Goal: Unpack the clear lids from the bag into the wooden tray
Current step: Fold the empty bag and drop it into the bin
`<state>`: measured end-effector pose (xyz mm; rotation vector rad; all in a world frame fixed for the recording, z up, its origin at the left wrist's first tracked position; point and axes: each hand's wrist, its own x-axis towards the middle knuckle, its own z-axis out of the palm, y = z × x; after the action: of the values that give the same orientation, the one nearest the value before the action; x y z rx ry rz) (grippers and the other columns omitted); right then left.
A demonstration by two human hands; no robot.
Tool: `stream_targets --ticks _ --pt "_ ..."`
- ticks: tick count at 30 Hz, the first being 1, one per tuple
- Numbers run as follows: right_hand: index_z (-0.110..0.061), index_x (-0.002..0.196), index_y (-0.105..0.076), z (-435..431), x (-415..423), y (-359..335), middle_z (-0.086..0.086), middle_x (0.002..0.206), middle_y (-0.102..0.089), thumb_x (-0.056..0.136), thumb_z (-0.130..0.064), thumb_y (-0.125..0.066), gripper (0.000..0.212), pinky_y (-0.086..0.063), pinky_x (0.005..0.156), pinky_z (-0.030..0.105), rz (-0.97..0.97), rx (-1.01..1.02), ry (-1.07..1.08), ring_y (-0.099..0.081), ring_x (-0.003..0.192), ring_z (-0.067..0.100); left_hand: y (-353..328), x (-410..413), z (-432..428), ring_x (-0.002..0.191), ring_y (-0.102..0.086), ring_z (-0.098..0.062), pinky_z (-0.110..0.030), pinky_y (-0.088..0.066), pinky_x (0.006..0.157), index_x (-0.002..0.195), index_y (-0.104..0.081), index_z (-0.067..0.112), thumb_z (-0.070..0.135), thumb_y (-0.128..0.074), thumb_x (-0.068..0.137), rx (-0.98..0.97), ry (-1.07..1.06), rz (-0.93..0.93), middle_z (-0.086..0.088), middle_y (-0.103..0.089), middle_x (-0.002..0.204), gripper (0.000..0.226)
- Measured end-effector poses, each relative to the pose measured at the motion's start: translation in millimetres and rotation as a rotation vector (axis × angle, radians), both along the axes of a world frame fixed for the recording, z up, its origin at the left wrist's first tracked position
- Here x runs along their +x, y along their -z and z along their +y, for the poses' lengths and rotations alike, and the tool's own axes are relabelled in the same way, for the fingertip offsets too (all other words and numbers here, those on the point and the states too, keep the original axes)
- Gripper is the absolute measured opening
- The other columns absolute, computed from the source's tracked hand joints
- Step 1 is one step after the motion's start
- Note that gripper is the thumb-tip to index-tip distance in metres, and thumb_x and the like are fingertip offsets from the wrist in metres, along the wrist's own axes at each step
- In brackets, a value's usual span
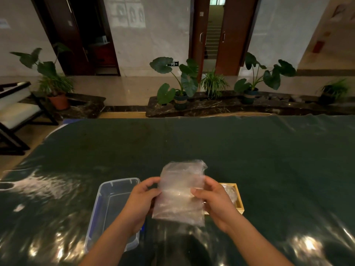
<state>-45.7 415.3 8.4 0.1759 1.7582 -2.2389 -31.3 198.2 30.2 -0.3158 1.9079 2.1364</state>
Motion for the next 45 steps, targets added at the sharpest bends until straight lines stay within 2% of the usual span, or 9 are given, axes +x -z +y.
stream_targets --ticks 4,9,14,19,21,27,31,35,45 --pt "-0.017 0.087 -0.079 -6.6 -4.3 2.1 0.008 0.098 -0.077 0.081 0.018 -0.053 0.044 -0.057 0.063 0.033 0.047 -0.006 0.066 -0.073 0.084 0.022 2.6 -1.7 2.2 0.052 -0.063 -0.023 -0.027 -0.049 0.036 0.090 -0.079 0.011 -0.005 -0.049 0.099 0.212 -0.068 -0.039 -0.017 -0.073 0.083 0.036" --pt "-0.016 0.066 -0.078 -6.1 -1.2 4.9 -0.004 0.102 -0.073 0.076 0.028 -0.046 0.055 -0.052 0.064 0.016 0.348 0.188 0.120 -0.068 0.094 0.006 4.5 0.9 0.8 0.095 -0.074 -0.043 -0.058 -0.062 0.073 0.108 -0.076 0.011 0.032 -0.052 0.099 0.418 -0.015 -0.170 -0.024 -0.075 0.111 0.033" --pt "-0.021 0.079 -0.081 -0.1 1.2 0.9 -0.007 0.125 -0.064 0.077 0.019 -0.058 0.047 -0.051 0.079 0.016 0.433 0.375 0.031 -0.061 0.114 0.006 5.2 6.1 6.4 0.090 -0.078 -0.030 -0.045 -0.064 0.059 0.126 -0.063 0.024 -0.009 -0.074 0.084 0.025 0.007 -0.037 -0.008 -0.078 0.108 0.054" --pt "-0.036 0.135 -0.055 1.6 7.5 -1.1 -0.001 0.134 -0.065 0.079 -0.032 -0.074 0.059 -0.057 0.089 0.049 -0.090 -0.252 -0.075 -0.066 0.117 0.029 10.7 10.4 0.3 0.089 -0.076 -0.010 -0.037 -0.065 0.061 0.120 -0.065 0.037 -0.018 -0.074 0.078 -0.114 -0.145 0.128 0.013 -0.077 0.098 0.070" --pt "-0.035 0.134 -0.052 -4.1 10.8 -0.4 0.004 0.130 -0.067 0.082 -0.044 -0.074 0.057 -0.057 0.092 0.056 -0.145 -0.130 -0.110 -0.068 0.114 0.032 13.8 11.8 0.2 0.090 -0.076 -0.008 -0.033 -0.065 0.065 0.119 -0.065 0.047 -0.013 -0.076 0.079 -0.190 -0.171 0.187 0.011 -0.074 0.102 0.074" --pt "-0.009 0.116 -0.067 -29.6 11.2 3.4 0.012 0.095 -0.078 0.086 -0.002 -0.074 0.031 -0.057 0.053 0.032 0.014 0.165 -0.018 -0.075 0.074 0.023 19.4 15.6 -10.1 0.093 -0.077 -0.015 -0.042 -0.065 0.073 0.131 -0.054 0.051 -0.012 -0.077 0.076 -0.170 -0.243 0.199 0.013 -0.078 0.100 0.086" --pt "-0.014 0.110 -0.068 -43.5 5.6 3.2 0.008 0.087 -0.078 0.086 -0.002 -0.073 0.027 -0.052 0.044 0.030 0.072 0.295 0.022 -0.072 0.065 0.020 23.3 26.3 -25.5 0.095 -0.078 -0.029 -0.046 -0.066 0.072 0.123 -0.063 0.027 0.009 -0.079 0.082 0.155 -0.205 -0.043 -0.003 -0.081 0.101 0.048" --pt "-0.014 0.106 -0.069 -67.9 5.2 6.2 0.008 0.083 -0.077 0.085 0.000 -0.072 0.026 -0.052 0.041 0.030 0.107 0.325 -0.026 -0.072 0.064 0.019 32.4 43.9 -43.4 0.080 -0.079 -0.021 -0.028 -0.063 0.060 0.110 -0.073 0.014 0.013 -0.070 0.095 -0.122 -0.260 -0.017 -0.002 -0.082 0.091 0.016" --pt "-0.030 0.115 -0.062 -175.6 6.9 1.4 -0.004 0.103 -0.078 0.087 -0.026 -0.076 0.032 -0.060 0.060 0.030 0.109 0.292 -0.463 -0.076 0.090 0.017 65.3 87.1 -153.6 0.052 -0.069 -0.021 -0.026 -0.058 0.046 0.095 -0.073 -0.006 0.002 -0.075 0.082 0.111 -0.616 -0.018 -0.018 -0.076 0.072 0.016"
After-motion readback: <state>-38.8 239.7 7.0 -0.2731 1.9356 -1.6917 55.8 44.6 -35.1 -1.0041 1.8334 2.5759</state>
